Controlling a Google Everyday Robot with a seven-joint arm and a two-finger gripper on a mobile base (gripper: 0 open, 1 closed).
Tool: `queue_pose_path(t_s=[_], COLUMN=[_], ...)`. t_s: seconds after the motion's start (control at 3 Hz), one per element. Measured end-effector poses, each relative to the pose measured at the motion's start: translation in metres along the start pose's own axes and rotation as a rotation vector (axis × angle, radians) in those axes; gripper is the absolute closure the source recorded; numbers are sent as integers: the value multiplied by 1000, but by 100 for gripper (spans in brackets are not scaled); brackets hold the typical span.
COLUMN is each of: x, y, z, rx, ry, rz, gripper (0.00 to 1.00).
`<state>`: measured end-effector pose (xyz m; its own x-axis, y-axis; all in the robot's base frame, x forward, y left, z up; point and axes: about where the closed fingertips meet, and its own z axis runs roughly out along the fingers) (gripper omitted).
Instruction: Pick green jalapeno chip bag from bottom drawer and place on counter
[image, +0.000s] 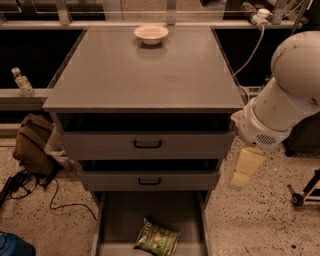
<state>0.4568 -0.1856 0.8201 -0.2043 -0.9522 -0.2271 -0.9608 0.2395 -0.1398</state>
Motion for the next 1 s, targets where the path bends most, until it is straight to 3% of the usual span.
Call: queue_pose_path(t_s=[0.33, 0.67, 1.0], x=[-13, -53, -85], y=[11, 51, 77], z=[36, 128, 198], rx=[-47, -168, -220], ry=[-80, -230, -368], rz=[-4, -44, -90], gripper=[0, 0, 0])
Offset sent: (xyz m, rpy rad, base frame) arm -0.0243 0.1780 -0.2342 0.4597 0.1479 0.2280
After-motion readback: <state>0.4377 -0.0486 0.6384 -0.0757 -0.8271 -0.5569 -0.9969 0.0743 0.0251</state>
